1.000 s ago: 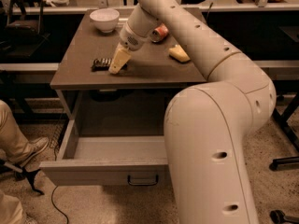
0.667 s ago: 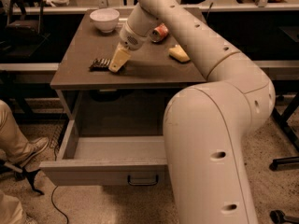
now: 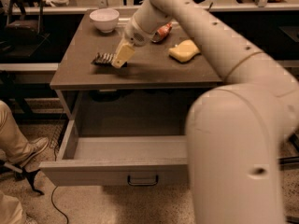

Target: Place rxbar chocolate into top drawer

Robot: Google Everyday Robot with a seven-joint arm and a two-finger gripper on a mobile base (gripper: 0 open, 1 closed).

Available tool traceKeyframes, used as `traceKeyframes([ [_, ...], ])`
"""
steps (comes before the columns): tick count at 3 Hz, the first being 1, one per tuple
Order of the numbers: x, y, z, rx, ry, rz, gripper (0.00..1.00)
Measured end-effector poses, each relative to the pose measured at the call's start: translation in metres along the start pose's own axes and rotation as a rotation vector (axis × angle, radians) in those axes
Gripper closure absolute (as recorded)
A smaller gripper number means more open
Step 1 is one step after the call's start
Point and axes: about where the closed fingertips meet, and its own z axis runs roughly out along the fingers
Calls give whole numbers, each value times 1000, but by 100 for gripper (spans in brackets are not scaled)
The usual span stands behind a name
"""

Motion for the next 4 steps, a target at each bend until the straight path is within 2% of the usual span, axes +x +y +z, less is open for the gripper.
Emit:
traceKeyframes([
  [1,-14,22,-72,120,-142,-22,100],
  [2,21,82,-112,156,-186,26,100],
  [3,21,82,-112,156,-186,26,100],
  [4,54,97,-121,190,-151,121,100],
])
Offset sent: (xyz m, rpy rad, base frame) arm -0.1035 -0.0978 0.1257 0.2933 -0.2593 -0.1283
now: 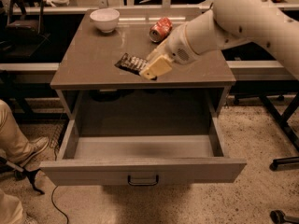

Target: Place rxbar chocolate into top drawer

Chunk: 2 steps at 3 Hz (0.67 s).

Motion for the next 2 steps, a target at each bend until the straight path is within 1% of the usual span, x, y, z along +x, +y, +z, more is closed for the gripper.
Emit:
traceKeyframes([
  [1,40,15,-20,31,58,95,100],
  [2,97,31,-27,4,190,198,100],
])
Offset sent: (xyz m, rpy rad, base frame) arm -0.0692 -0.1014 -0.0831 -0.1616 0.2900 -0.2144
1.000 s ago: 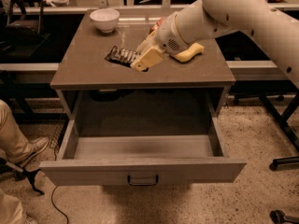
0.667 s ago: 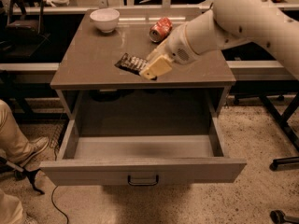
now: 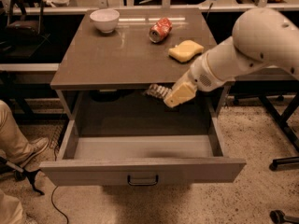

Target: Place rxbar chocolate into top drawer

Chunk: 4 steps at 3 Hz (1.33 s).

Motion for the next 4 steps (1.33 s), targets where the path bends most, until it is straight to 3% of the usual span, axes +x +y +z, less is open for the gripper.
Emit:
traceKeyframes([
  [2,87,6,26,-33,209,142,100],
  [3,112,6,51,9,280,191,86],
  [4,119,-6,83,90,294,217,62],
])
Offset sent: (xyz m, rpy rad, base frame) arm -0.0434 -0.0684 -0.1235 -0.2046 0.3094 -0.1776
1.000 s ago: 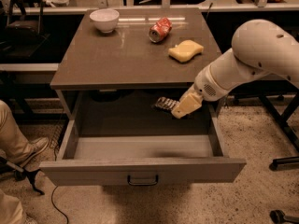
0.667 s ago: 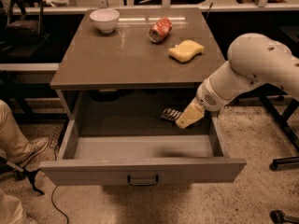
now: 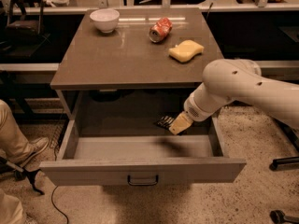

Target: Place rxbar chocolate into top drawer

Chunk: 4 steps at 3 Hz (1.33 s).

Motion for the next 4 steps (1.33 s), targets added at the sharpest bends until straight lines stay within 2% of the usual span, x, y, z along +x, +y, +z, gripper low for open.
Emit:
traceKeyframes([
  [1,-16,-6,35,35,-6,-5,31],
  [2,-21,-9,46,50,-11,-2,8],
  [3,-12,-17,28,102,-27,41,0],
  [4,8,-16,-33,230,-52,124,0],
])
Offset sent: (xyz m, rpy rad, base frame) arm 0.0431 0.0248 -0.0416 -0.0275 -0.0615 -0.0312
